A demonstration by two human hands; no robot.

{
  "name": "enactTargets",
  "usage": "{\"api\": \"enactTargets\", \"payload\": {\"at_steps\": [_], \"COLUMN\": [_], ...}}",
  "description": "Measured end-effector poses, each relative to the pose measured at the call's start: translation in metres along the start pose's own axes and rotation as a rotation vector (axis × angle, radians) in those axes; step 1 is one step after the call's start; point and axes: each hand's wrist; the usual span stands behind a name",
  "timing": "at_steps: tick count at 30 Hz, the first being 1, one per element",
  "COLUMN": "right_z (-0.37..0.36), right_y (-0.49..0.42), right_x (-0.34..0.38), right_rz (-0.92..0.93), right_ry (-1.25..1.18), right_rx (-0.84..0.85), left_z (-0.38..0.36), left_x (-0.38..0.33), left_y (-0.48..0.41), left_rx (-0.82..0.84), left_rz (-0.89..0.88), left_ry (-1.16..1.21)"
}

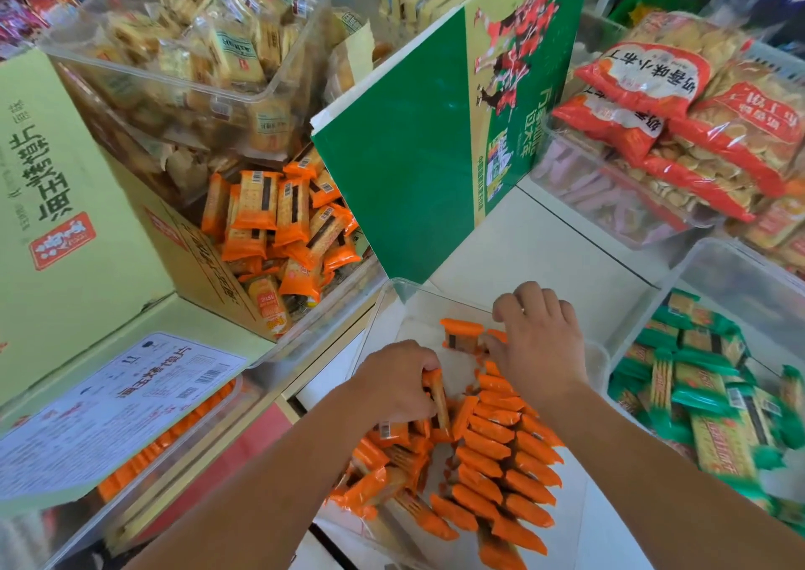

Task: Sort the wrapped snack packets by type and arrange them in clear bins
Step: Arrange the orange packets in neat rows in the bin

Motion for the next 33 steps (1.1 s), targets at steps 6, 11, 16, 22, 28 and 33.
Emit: {"api": "enactTargets", "payload": {"at_steps": [6,11,16,22,28,33], "right_z": [-0.004,-0.001,-0.007,-0.011,-0.013,-0.01], "right_y": [0.012,0.029,0.017,0.01,0.008,0.012], "right_x": [-0.004,0.0,0.012,0.016,0.018,0.018], "right_rz": [-0.051,0.096,0.097,0.144,0.061,0.085], "right_ry": [-0.255,-0.348,-0.211,-0.085,0.04,-0.048], "right_rx": [0.053,0.025,0.159,0.246,0.189,0.1], "left_z": [0.009,0.006,-0.004,-0.005,-0.014,-0.033], "left_x": [-0.001,-0.004,-0.006,0.003,0.012,0.023], "left_y": [-0.005,-0.016,-0.013,0.003,0.004,-0.008], "left_rx": [-0.078,-0.357,-0.295,-0.097,0.132,-0.113], "left_rz": [-0.103,-0.207,-0.094,-0.119,-0.013,0.042], "left_ry": [0.076,0.259,0.454,0.39,-0.127,0.03]}}
Point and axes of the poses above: each hand's wrist, its own y-axis away from the middle knuckle, its own z-axis out of the back of the hand, x = y × z, and after that the axes turned 8 degrees about -z, right-handed
